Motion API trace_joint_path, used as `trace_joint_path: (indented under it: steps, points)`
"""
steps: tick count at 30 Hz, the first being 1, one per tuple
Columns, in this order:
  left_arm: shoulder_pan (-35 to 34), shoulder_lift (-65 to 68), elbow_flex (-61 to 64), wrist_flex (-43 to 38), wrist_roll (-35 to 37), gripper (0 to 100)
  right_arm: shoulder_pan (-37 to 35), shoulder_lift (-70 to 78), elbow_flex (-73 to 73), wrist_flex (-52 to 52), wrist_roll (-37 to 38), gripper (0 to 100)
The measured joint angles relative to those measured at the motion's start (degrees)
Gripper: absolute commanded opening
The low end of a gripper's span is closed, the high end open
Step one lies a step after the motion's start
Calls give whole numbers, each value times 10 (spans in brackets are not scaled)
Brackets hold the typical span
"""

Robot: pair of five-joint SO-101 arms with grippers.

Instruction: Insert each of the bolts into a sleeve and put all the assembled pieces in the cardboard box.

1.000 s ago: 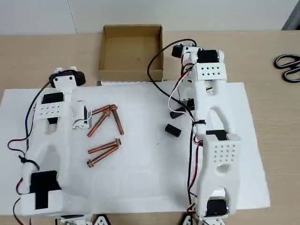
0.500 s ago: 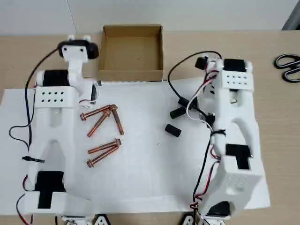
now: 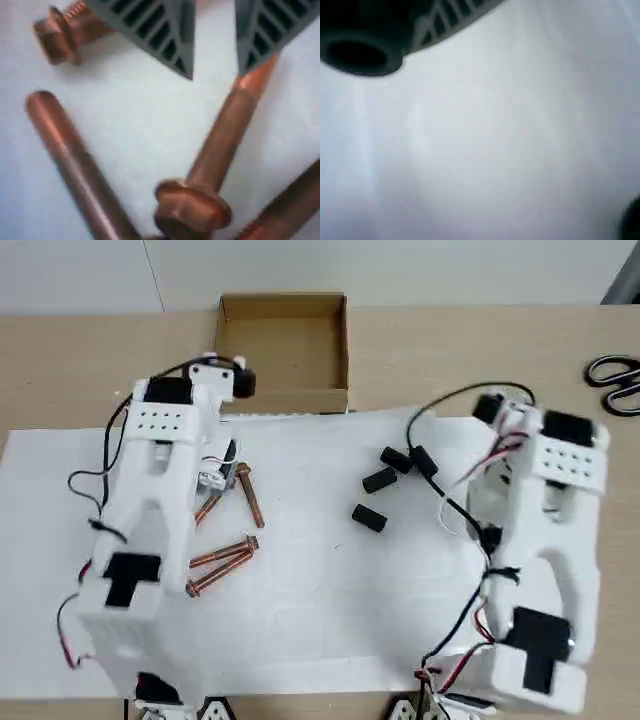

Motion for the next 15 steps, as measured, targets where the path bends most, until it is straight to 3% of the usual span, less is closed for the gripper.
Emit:
trace_joint_path:
  steps: [7, 15]
  points:
    - [-2, 36, -54, 14, -6, 146, 29, -72, 108, -33, 23, 6]
    - [-2, 41, -54, 14, -21, 146, 32, -156, 126, -33, 27, 5]
